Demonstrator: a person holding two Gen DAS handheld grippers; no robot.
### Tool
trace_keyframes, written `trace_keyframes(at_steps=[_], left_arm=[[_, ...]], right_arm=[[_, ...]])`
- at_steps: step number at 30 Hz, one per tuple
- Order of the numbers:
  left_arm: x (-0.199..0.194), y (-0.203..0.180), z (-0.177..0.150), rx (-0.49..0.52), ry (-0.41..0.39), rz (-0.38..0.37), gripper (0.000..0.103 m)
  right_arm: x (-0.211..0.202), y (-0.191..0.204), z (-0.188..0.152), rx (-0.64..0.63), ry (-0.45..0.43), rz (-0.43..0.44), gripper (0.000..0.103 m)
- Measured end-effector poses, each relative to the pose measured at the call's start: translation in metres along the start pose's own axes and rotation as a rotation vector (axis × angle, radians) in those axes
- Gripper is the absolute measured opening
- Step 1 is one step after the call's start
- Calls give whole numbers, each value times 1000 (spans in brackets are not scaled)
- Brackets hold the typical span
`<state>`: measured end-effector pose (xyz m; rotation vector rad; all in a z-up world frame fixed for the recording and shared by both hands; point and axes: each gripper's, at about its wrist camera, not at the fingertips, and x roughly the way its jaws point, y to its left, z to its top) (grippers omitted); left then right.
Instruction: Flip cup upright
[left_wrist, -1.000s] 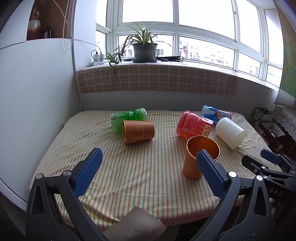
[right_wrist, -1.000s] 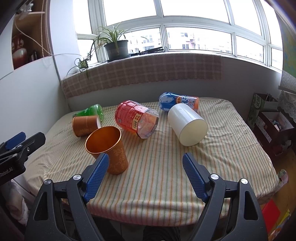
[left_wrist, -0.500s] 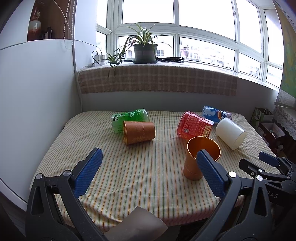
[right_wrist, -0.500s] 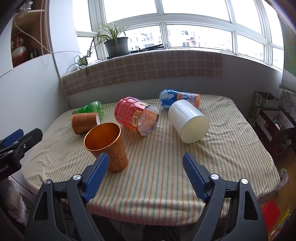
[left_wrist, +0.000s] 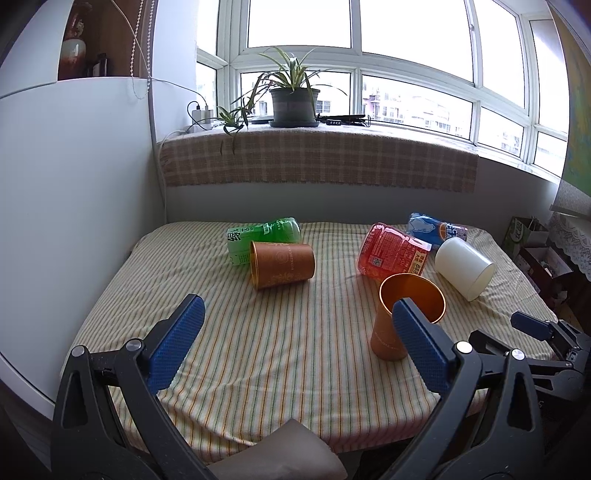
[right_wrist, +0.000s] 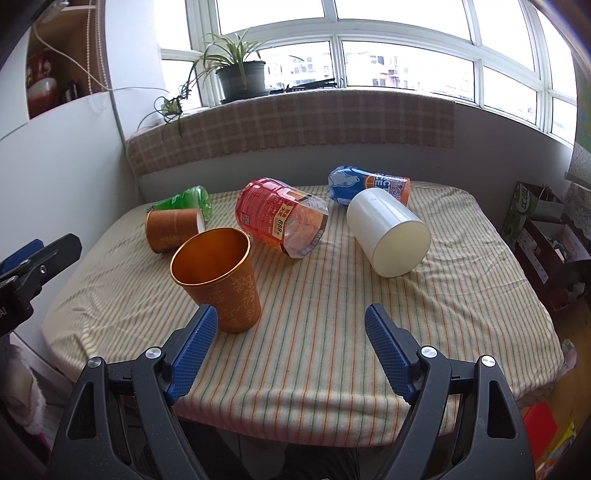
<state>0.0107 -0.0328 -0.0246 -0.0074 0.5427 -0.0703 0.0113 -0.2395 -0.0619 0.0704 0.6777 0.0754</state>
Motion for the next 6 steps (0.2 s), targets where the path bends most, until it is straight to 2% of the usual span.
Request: trace_keyframes(at_steps=[6], left_arm=[[1, 5, 3, -2, -2, 6, 103]], right_arm=[[4, 1, -1, -5, 11, -1, 82]])
